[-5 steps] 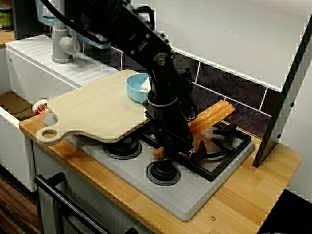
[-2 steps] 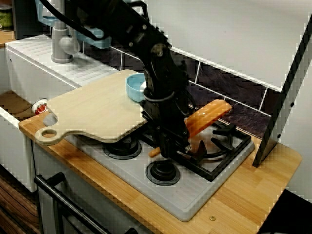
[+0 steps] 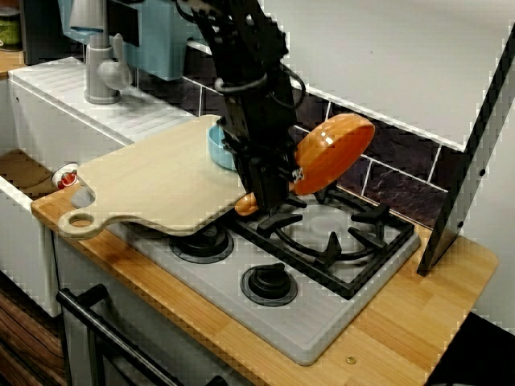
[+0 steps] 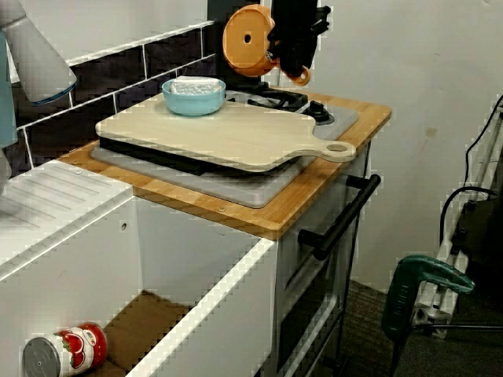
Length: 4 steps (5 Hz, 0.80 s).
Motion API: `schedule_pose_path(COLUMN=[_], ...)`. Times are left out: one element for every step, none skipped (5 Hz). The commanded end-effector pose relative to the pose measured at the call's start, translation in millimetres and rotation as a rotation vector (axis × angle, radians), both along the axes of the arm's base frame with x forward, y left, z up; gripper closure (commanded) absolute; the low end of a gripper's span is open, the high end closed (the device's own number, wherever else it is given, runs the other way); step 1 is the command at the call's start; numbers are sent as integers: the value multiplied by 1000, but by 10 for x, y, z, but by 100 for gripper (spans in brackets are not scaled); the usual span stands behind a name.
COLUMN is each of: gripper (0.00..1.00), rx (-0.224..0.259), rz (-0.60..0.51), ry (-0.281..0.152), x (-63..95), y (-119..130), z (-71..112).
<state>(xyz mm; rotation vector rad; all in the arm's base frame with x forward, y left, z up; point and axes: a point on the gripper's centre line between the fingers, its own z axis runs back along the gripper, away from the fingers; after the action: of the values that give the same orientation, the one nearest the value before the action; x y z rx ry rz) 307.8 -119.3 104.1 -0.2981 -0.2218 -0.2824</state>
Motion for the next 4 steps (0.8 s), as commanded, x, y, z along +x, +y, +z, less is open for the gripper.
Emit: schedule_pose_path(gripper=[100,100,100,100], rx=[-228,-334,-418,-463], rz=[-154,-256,-330,-363], ry=[36,117,178,226], x=[146,198,271,332], y=[112,153,211,258], z=[377,338,255,193])
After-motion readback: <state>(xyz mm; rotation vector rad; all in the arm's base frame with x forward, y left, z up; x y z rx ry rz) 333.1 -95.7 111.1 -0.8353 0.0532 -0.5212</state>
